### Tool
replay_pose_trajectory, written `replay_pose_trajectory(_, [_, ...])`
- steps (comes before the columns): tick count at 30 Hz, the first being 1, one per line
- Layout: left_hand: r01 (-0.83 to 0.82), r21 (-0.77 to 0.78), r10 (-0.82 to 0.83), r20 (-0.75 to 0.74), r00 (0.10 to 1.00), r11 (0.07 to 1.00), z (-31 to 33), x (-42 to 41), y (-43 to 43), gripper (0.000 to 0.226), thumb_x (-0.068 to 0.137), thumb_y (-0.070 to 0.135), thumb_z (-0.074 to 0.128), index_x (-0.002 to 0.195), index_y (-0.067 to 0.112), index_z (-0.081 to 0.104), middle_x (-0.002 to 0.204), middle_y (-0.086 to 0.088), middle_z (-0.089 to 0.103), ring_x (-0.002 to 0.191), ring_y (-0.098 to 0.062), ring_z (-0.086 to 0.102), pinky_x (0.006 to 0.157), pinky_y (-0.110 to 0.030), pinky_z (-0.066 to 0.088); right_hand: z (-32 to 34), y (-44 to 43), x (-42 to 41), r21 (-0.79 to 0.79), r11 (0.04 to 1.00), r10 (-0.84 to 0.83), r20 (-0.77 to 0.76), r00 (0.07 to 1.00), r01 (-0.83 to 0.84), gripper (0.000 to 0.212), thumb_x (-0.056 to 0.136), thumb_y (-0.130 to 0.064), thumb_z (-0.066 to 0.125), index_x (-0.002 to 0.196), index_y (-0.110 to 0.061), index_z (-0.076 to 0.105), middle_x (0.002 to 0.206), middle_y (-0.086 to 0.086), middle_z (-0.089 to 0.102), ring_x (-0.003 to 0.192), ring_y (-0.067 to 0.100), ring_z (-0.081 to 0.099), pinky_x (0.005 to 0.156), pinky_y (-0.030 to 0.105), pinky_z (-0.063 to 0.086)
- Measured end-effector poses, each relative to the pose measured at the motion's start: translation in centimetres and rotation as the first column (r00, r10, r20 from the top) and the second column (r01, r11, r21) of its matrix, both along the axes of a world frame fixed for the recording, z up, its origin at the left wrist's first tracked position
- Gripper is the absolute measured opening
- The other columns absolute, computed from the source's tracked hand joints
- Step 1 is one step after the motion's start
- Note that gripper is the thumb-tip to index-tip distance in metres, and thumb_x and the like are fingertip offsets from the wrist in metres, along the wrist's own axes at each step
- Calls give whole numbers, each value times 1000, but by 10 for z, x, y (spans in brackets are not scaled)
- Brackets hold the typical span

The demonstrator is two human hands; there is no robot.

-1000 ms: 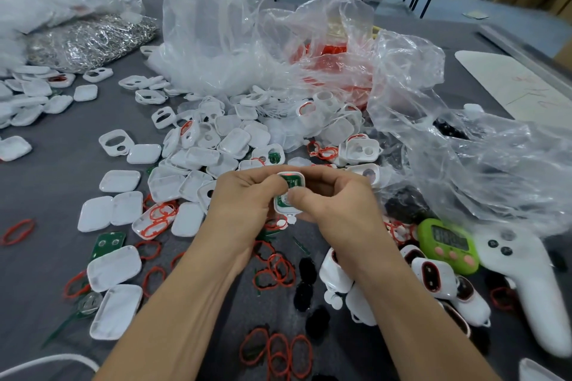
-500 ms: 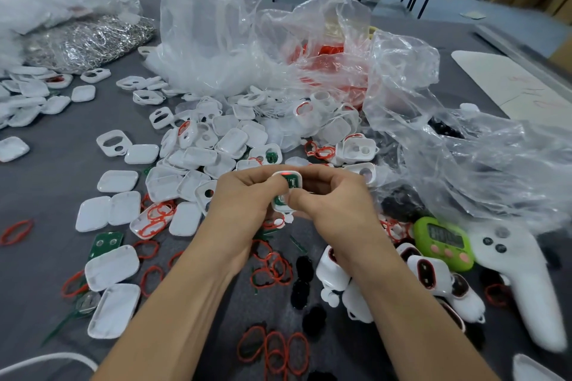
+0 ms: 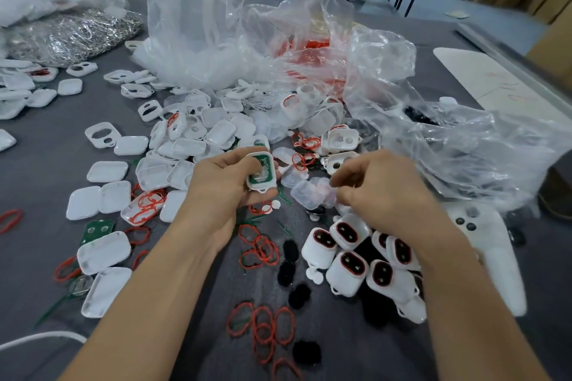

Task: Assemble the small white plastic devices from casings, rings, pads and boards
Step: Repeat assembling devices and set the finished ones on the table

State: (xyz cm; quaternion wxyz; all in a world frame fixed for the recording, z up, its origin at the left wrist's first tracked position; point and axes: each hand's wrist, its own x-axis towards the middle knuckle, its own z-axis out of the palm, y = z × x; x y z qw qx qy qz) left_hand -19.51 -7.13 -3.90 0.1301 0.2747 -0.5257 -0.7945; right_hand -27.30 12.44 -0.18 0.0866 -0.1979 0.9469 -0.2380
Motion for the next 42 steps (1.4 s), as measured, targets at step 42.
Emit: replay_pose_trajectory(42, [-432,108,439,-40,898,895,-1,4,-43,23,89,-4,58,83,8,77,78,-12,75,72,-18,72,55,-25,57,-6,-179,-56,120,965,249,-164,954,-231,25,93,-5,61,114,-11,72,116,12,72,106,31,67,92,41,57])
